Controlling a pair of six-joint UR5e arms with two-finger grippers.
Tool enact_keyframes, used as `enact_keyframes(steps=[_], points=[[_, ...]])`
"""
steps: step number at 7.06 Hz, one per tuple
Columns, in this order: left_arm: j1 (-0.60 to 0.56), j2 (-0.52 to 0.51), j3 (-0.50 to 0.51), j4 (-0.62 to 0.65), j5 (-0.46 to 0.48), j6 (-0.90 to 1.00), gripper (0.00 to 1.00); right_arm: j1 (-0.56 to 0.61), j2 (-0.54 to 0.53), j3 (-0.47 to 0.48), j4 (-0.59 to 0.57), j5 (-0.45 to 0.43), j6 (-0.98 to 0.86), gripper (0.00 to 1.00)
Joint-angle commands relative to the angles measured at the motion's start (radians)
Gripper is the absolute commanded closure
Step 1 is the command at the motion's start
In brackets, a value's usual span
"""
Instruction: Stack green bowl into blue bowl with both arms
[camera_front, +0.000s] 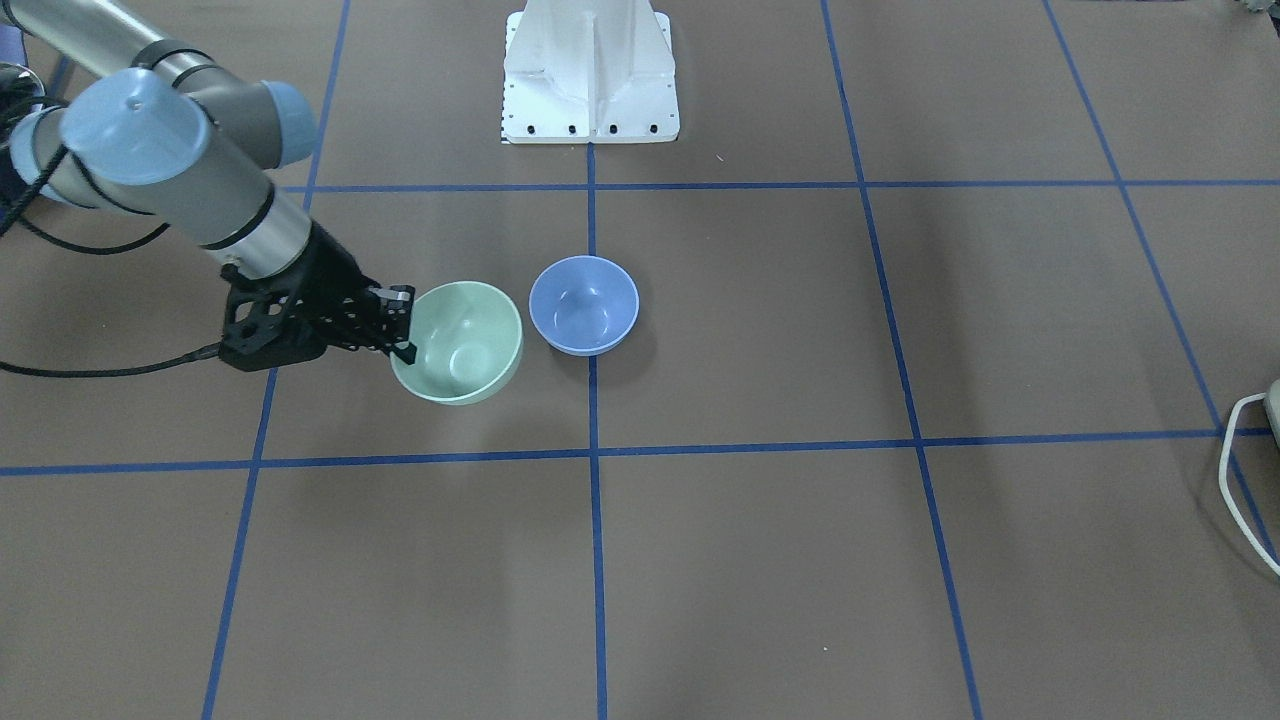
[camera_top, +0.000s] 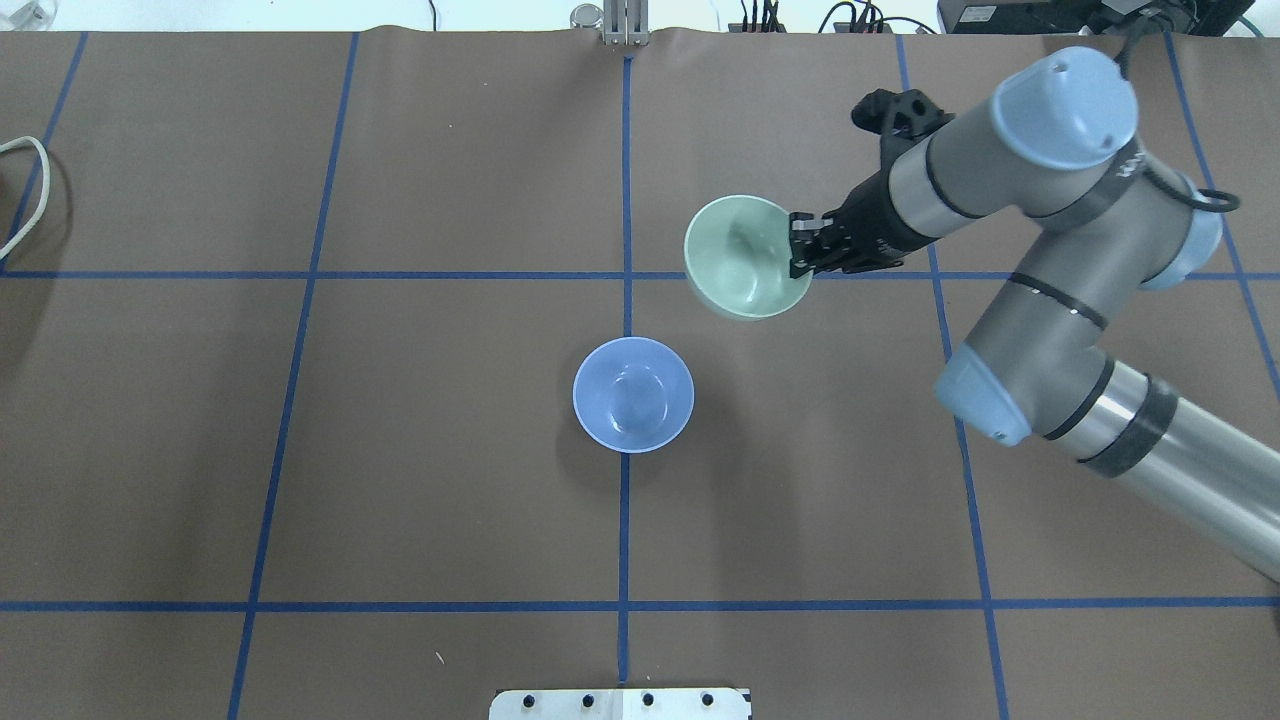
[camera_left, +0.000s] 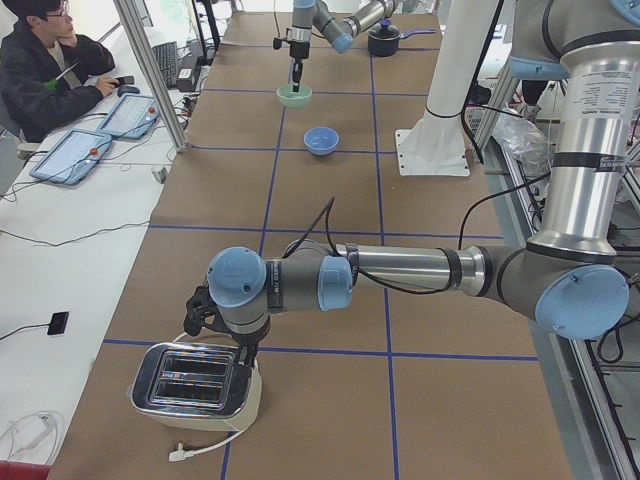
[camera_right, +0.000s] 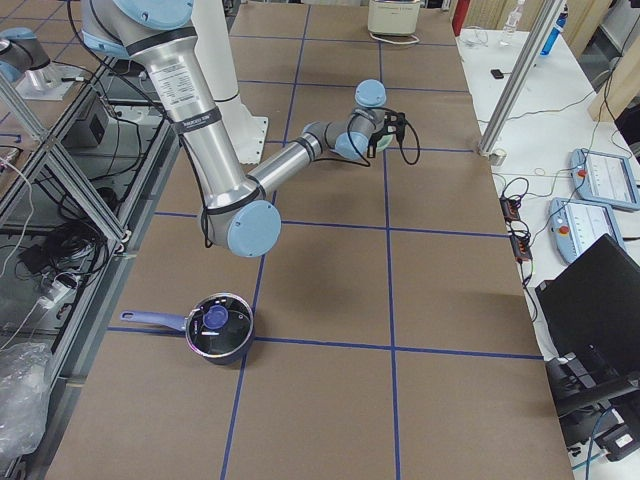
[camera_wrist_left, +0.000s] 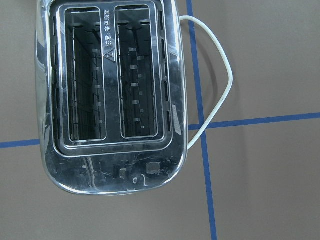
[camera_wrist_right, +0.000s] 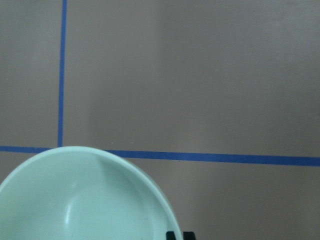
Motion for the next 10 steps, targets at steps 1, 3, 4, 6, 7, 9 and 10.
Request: enact_keyframes(steps=[1, 3, 4, 6, 7, 9, 10], points=[[0.002, 0.001, 0.001, -0.003, 0.0, -0.001, 0.01, -0.178, 0.143, 0.032, -0.232, -0.214, 0.079, 1.0], [0.004, 0.001, 0.001, -0.003, 0.0, -0.001, 0.01, -0.257, 0.142, 0.019, -0.237, -0.303, 0.085, 1.0], [0.004, 0.001, 0.001, -0.003, 0.0, -0.001, 0.01, -0.267, 0.142, -0.003, -0.236, -0.316, 0.085, 1.0], [0.004, 0.001, 0.001, -0.003, 0.0, -0.001, 0.01, -0.278, 0.13, -0.009, -0.237, -0.316, 0.085, 1.0], [0.004, 0.001, 0.001, -0.003, 0.0, -0.001, 0.01, -0.28, 0.13, -0.009, -0.239, -0.316, 0.084, 1.0], [0.004, 0.001, 0.001, -0.005, 0.0, -0.001, 0.01, -0.28, 0.127, -0.009, -0.239, -0.314, 0.084, 1.0], [0.004, 0.002, 0.001, -0.005, 0.0, -0.001, 0.01, -0.28, 0.127, -0.009, -0.239, -0.314, 0.082, 1.0]])
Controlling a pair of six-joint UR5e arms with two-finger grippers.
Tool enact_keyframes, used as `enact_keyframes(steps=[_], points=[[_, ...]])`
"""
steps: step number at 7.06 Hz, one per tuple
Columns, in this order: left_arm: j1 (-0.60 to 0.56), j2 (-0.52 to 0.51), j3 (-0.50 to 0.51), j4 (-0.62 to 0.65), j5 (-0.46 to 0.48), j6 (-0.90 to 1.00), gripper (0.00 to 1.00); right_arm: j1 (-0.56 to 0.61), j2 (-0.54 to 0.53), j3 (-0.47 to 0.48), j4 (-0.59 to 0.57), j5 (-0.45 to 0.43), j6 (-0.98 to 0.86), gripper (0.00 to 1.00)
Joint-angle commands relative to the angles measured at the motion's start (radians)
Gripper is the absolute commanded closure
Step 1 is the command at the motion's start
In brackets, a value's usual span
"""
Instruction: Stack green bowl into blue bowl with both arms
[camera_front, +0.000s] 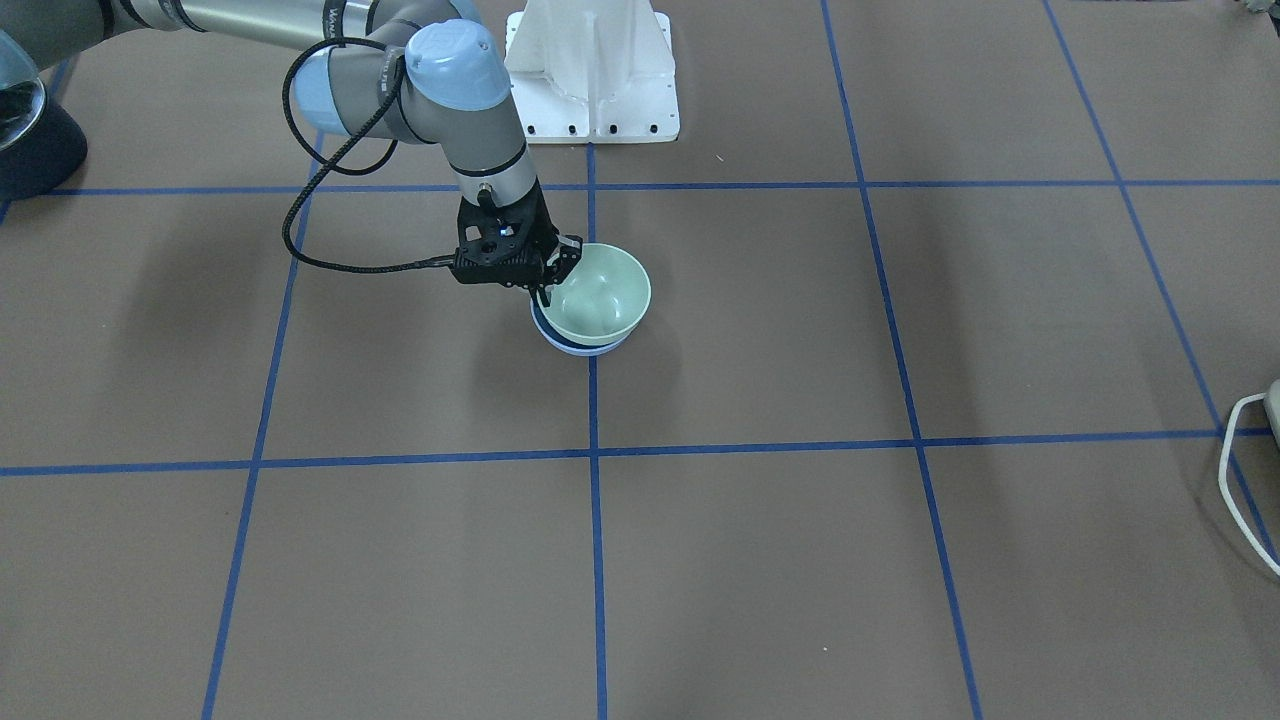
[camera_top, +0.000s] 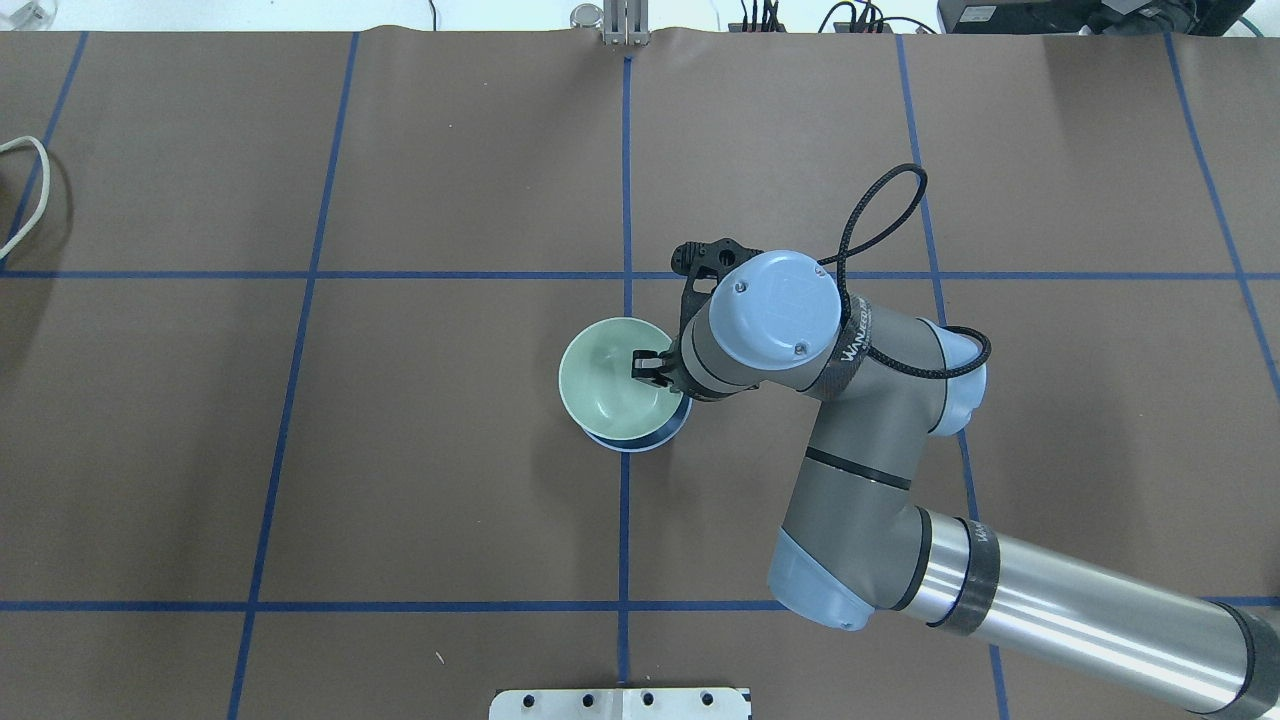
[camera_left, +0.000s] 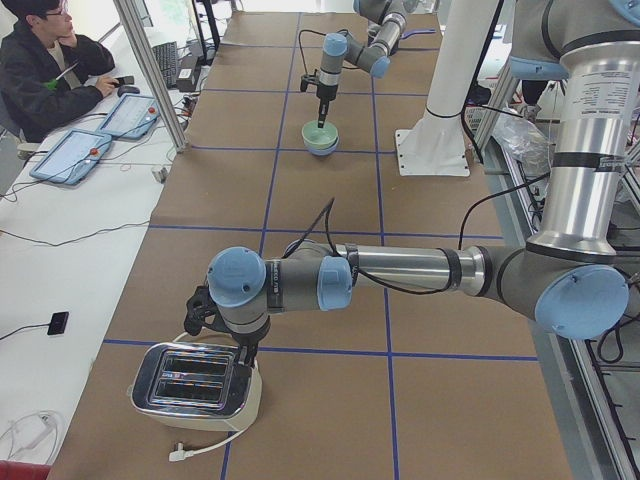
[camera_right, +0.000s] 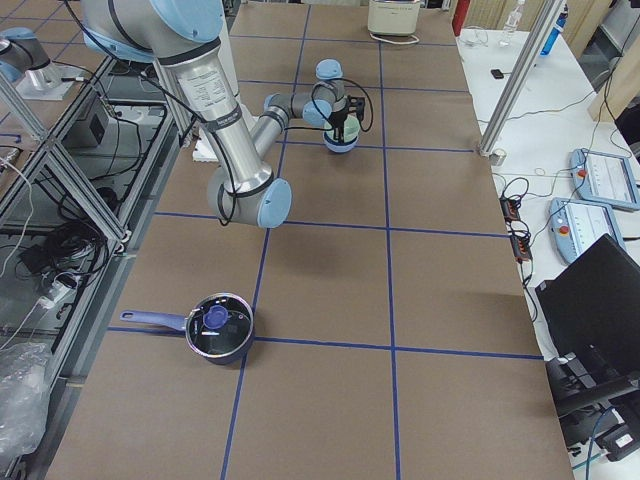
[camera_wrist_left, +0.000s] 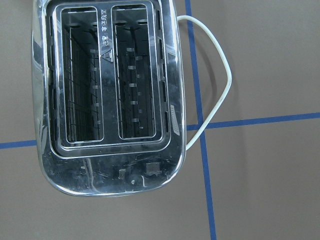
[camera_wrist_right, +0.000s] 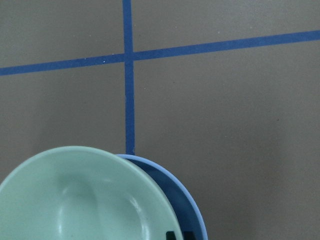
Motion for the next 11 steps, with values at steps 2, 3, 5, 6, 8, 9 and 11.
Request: enact_keyframes(steps=[2, 3, 5, 6, 8, 9, 11], points=[[0.0, 0.0, 0.002, -0.001, 0.0, 0.0, 0.01, 0.001, -0.005, 0.0, 0.0, 0.0, -0.012, 0.87], [0.0, 0.0, 0.002, -0.001, 0.0, 0.0, 0.01, 0.001, -0.013, 0.0, 0.001, 0.0, -0.015, 0.74], [0.0, 0.001, 0.002, -0.001, 0.0, 0.0, 0.01, 0.003, -0.01, 0.003, 0.006, -0.001, -0.015, 0.34], [0.0, 0.0, 0.002, -0.001, 0.0, 0.0, 0.01, 0.007, -0.01, 0.005, 0.009, -0.003, -0.015, 0.07], [0.0, 0.001, 0.002, 0.001, 0.0, 0.0, 0.01, 0.045, -0.004, 0.014, 0.005, 0.015, -0.018, 0.0], [0.0, 0.001, 0.003, 0.0, 0.0, -0.035, 0.01, 0.102, -0.007, 0.014, 0.003, 0.069, -0.048, 0.0], [0.009, 0.0, -0.005, -0.008, -0.002, -0.186, 0.01, 0.276, -0.047, 0.011, 0.001, 0.225, -0.201, 0.0]])
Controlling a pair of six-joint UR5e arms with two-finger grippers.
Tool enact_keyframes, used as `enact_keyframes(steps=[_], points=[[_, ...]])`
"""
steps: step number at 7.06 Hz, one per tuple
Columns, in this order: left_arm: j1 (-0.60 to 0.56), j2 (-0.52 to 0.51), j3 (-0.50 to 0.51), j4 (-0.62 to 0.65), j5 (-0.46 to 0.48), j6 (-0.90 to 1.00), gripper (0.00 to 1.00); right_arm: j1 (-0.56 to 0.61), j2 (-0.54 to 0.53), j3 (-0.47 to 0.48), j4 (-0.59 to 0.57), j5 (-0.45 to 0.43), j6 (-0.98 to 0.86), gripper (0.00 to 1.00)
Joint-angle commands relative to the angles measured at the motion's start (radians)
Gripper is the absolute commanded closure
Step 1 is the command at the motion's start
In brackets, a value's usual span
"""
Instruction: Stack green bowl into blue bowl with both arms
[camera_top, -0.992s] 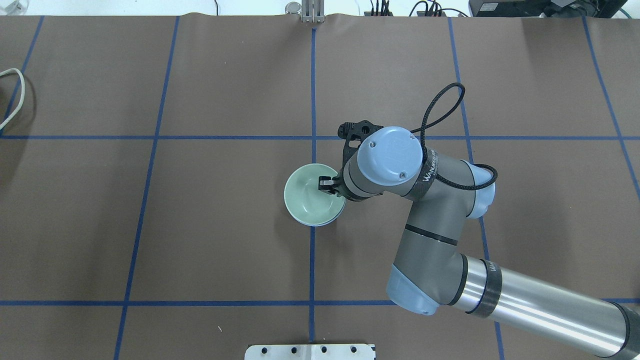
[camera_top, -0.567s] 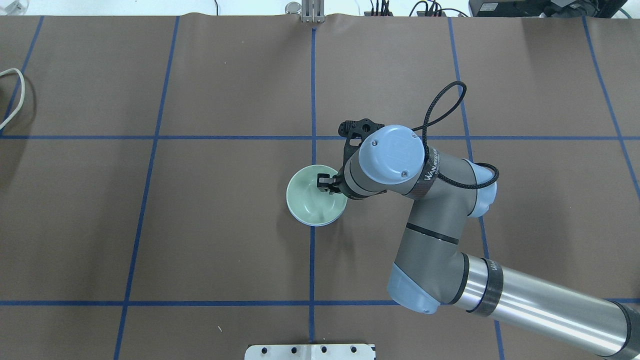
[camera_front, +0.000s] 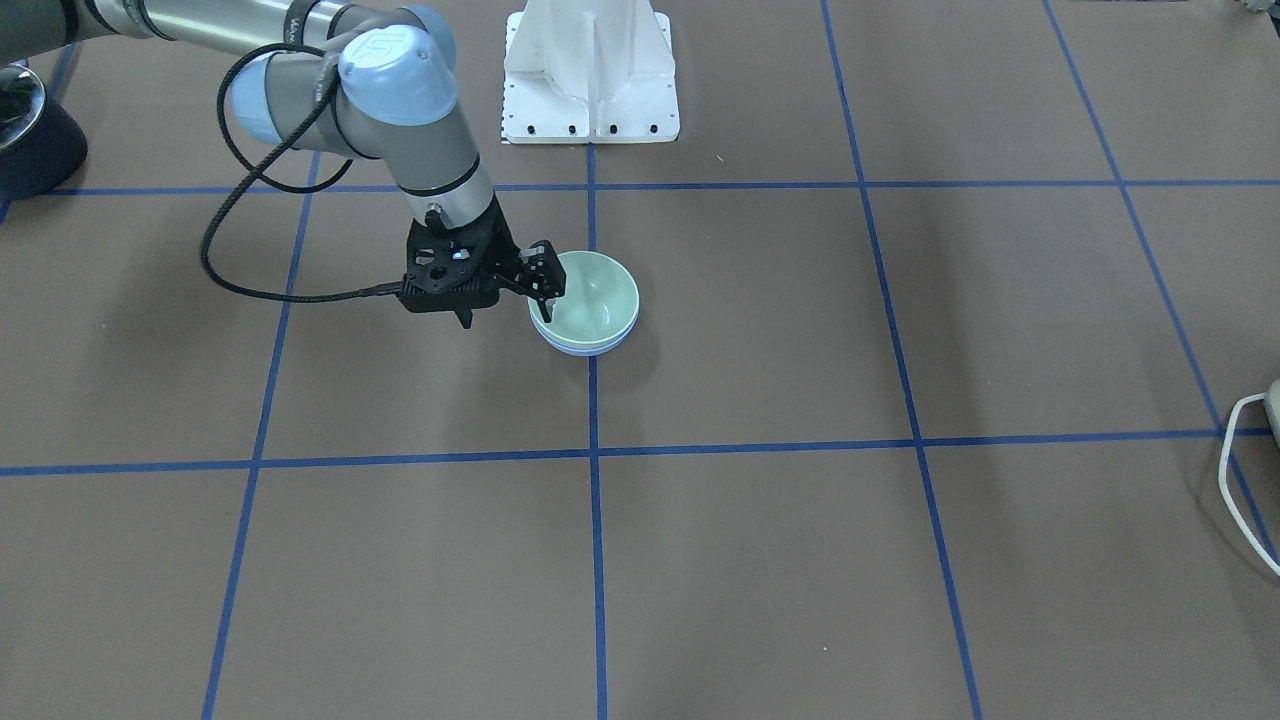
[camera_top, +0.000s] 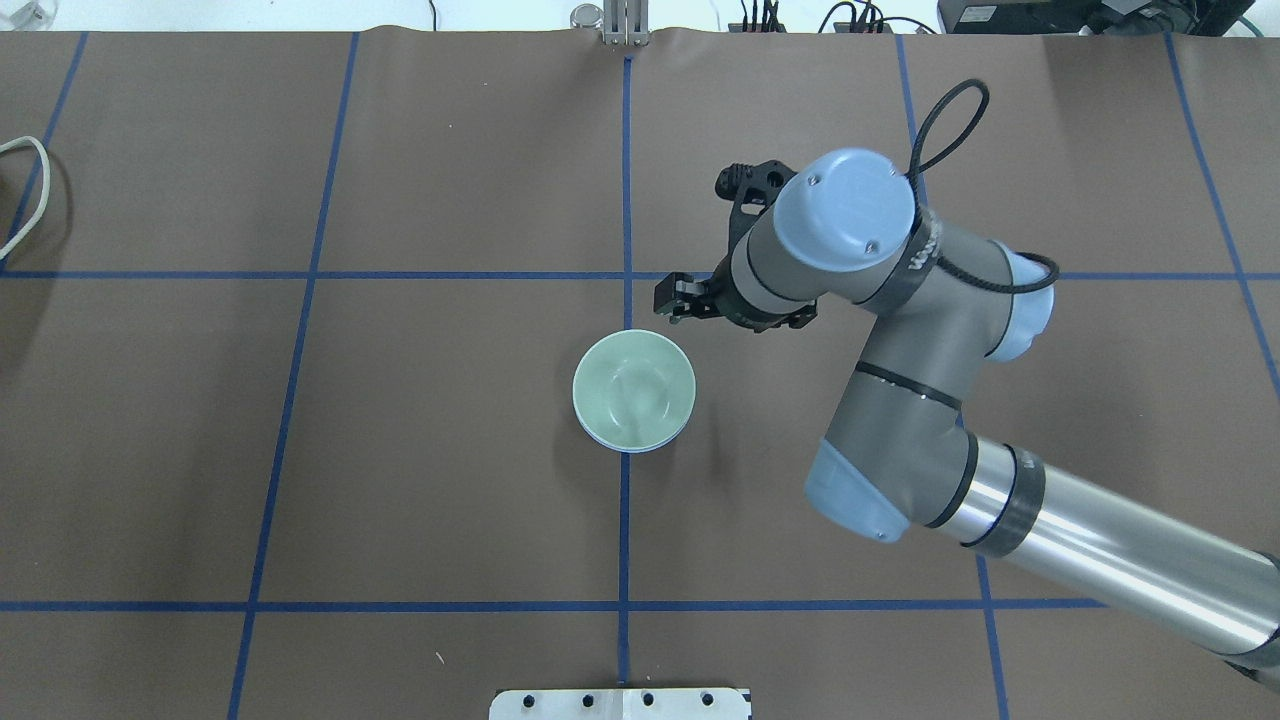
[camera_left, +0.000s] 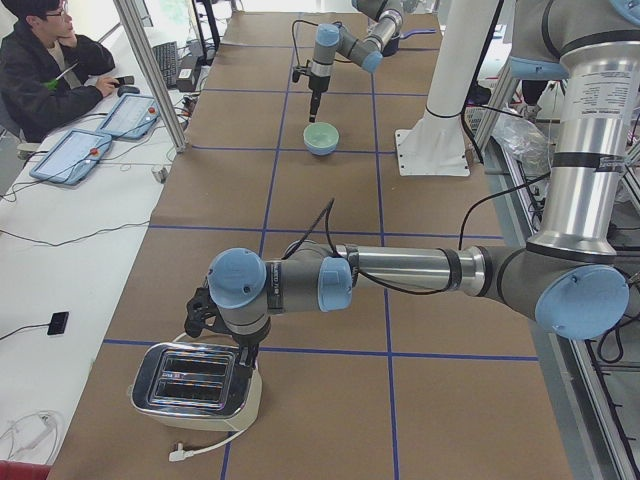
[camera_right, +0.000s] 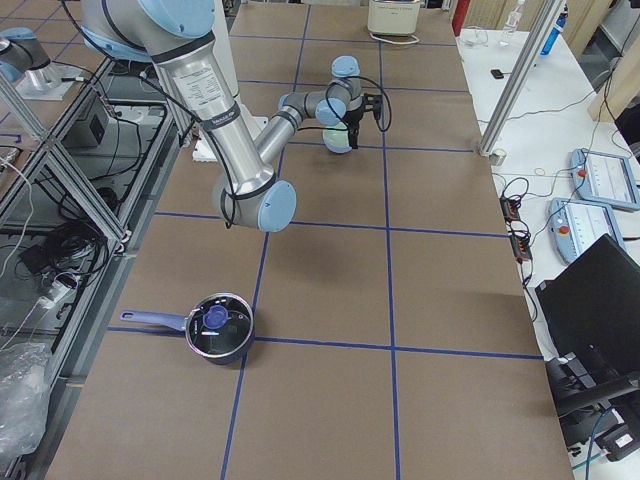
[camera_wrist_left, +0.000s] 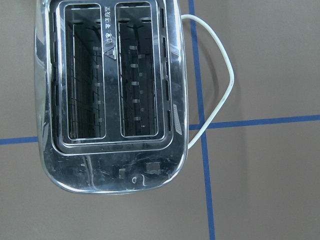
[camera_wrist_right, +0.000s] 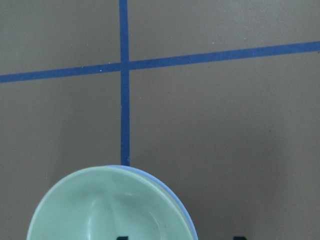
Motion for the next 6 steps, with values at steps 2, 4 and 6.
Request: enact_keyframes(steps=[2, 4, 6], points=[[0.039, 0.022, -0.045, -0.079, 0.012, -0.183, 0.01, 0.287, -0.104, -0.016, -0.004, 0.203, -0.328, 0.0], [0.083, 0.068, -0.109, -0.1, 0.029, -0.174, 0.01, 0.476, -0.177, -0.054, -0.039, 0.325, -0.59, 0.0], [0.114, 0.07, -0.122, -0.1, 0.051, -0.173, 0.01, 0.632, -0.271, -0.077, -0.112, 0.343, -0.856, 0.0]])
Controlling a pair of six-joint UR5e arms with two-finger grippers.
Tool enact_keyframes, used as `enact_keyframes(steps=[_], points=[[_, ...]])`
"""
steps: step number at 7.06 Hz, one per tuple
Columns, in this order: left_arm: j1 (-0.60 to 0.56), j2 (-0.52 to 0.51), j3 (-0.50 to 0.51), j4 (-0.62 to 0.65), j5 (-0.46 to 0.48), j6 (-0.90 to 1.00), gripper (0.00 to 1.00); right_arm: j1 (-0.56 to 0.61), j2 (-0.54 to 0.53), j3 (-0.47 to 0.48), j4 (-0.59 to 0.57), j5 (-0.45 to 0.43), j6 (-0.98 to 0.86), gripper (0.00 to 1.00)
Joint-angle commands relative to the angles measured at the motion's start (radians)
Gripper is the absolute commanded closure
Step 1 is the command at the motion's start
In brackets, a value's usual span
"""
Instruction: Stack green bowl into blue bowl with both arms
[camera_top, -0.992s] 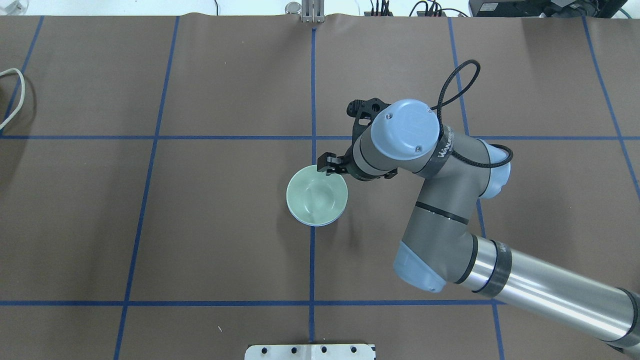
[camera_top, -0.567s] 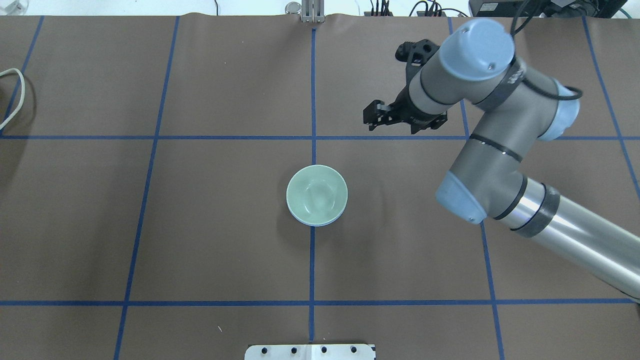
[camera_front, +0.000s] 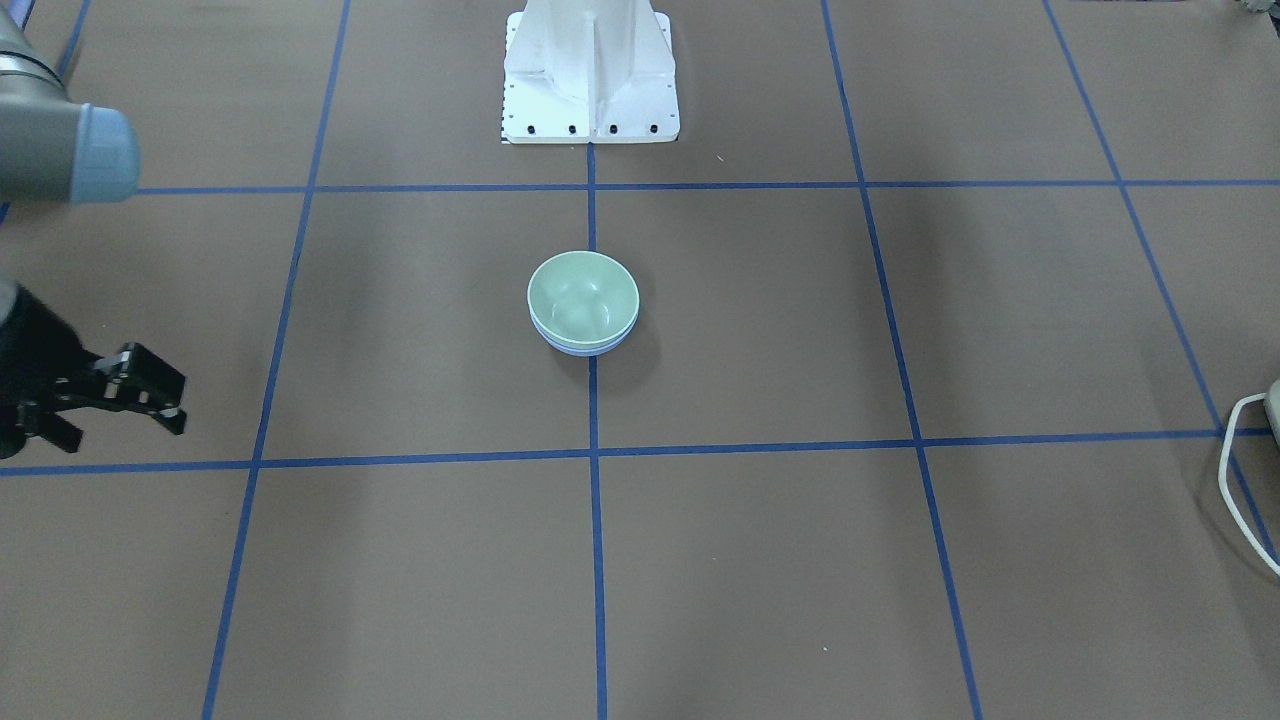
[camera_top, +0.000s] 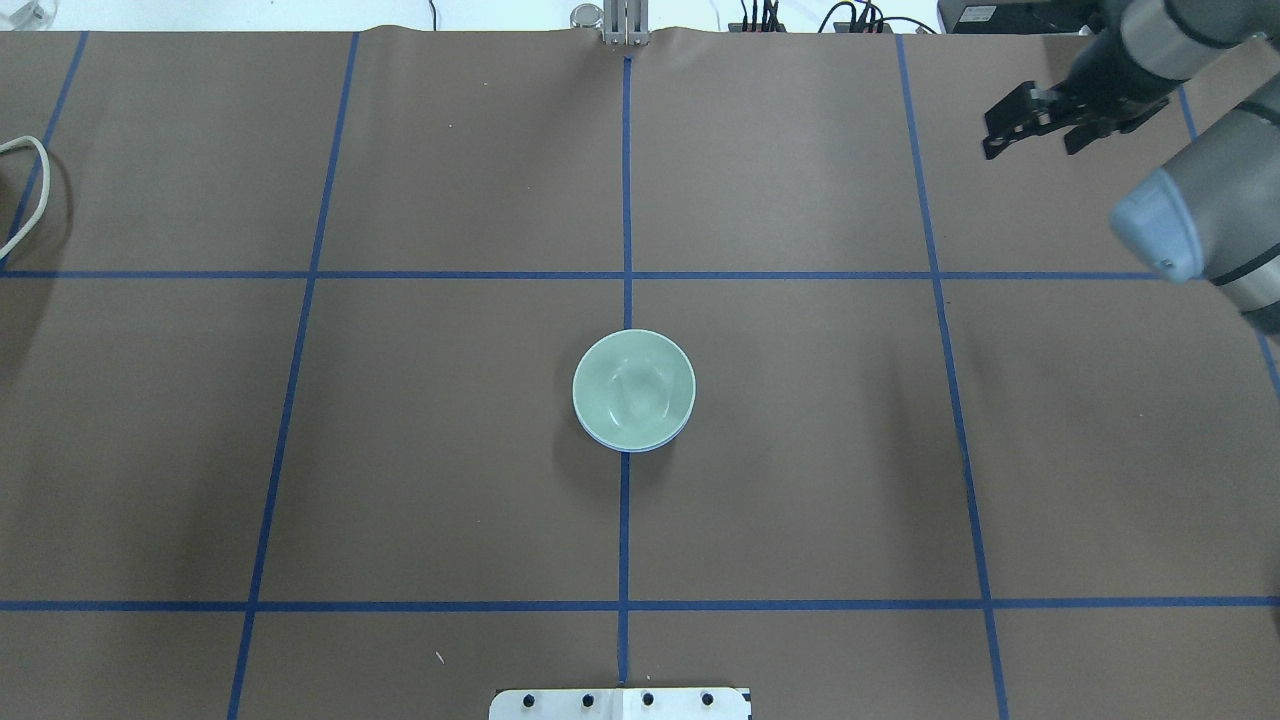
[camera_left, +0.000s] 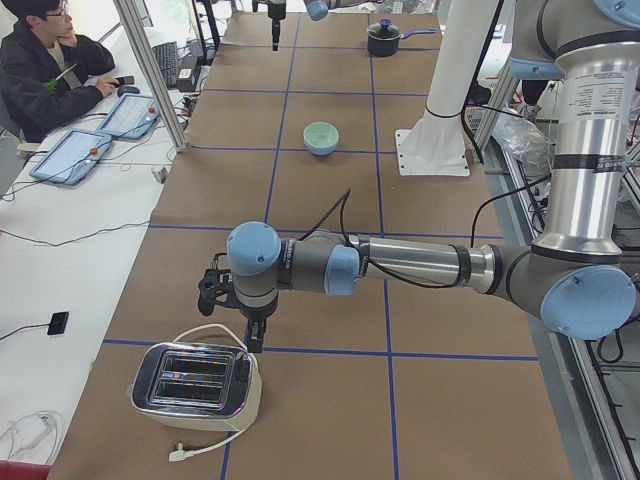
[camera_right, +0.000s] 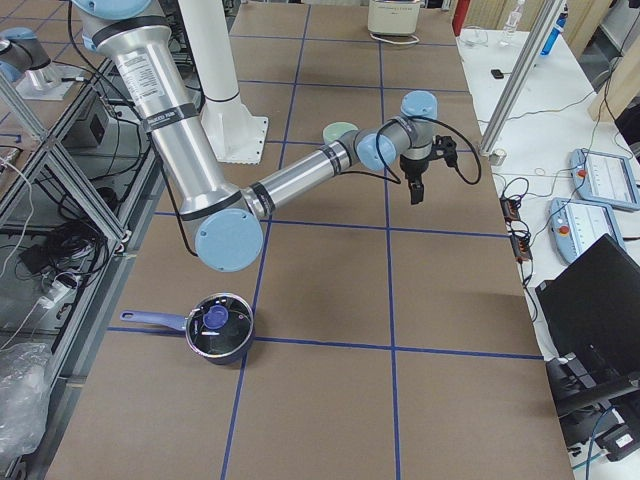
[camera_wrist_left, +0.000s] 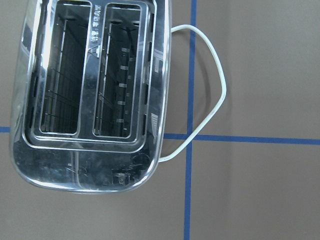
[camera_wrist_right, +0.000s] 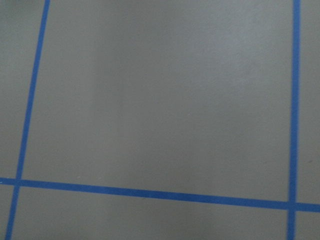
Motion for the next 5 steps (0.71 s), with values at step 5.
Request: enact_keyframes(steps=[5], points=[[0.038, 0.025, -0.009, 0.011, 0.014, -0.012, 0.01, 0.383, -0.41, -0.004, -0.086, 0.055, -0.552, 0.0]])
